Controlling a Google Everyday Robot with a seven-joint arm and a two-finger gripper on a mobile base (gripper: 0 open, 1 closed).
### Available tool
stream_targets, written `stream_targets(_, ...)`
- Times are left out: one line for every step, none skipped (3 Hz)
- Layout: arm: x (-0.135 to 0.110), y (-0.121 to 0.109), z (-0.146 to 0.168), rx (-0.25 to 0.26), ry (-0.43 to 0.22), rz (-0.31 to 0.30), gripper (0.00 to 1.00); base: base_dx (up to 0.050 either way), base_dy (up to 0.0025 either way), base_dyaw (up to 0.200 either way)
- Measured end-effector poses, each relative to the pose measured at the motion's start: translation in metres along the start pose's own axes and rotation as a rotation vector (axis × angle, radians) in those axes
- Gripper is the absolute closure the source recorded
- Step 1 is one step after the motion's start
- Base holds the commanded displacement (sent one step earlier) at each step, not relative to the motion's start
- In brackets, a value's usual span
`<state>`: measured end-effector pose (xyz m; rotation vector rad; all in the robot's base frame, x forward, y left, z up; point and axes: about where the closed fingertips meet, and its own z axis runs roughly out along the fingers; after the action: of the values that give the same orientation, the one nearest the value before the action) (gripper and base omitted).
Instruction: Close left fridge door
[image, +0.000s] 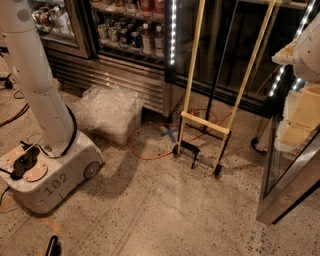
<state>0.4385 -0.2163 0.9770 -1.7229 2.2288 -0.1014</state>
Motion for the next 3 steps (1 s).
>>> stream_targets(0.0,0.0,0.0,0.001,0.0,0.0,0.0,0.0,0.0,0.0)
stream_targets(-0.003,-0.016,0.025,-0.032,0.006,0.016,0.0,0.0,0.0,0.0)
stream_targets(-0.005,-0.036,0.08,-0.133,0.013,0.056,0.0,0.0,0.0,0.0)
